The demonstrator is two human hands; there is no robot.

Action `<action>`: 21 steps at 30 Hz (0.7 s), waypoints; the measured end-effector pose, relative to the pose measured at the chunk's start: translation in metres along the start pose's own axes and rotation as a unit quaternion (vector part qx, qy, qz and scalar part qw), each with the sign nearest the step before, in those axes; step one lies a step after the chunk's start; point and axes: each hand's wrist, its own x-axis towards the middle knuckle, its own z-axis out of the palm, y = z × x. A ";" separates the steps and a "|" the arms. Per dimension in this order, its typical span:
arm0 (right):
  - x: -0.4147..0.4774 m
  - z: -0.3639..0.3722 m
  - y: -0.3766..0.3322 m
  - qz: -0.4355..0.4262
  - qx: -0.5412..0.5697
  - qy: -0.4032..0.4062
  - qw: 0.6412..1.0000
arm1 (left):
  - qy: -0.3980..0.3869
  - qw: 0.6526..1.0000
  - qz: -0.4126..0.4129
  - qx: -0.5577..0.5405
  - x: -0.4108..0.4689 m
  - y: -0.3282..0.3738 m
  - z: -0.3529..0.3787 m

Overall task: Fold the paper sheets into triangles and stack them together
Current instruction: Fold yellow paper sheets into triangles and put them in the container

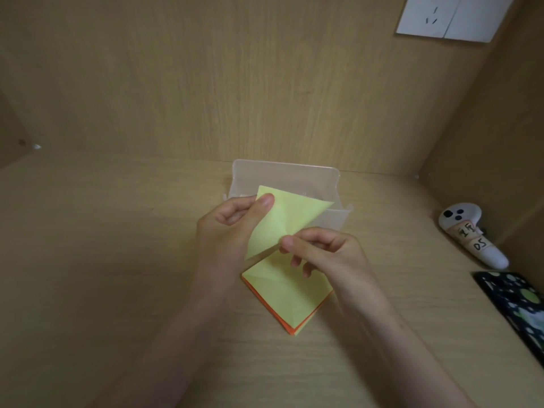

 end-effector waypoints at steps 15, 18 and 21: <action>0.001 -0.001 -0.001 -0.016 0.069 0.067 0.995 | -0.054 0.995 -0.082 -0.033 0.000 -0.007 -0.010; 0.003 -0.007 -0.006 -0.010 0.032 0.049 0.998 | -0.111 0.987 -0.109 0.034 0.007 -0.004 -0.017; 0.004 -0.012 -0.010 -0.014 -0.020 0.000 1.000 | -0.176 0.971 -0.093 0.136 0.014 0.002 -0.026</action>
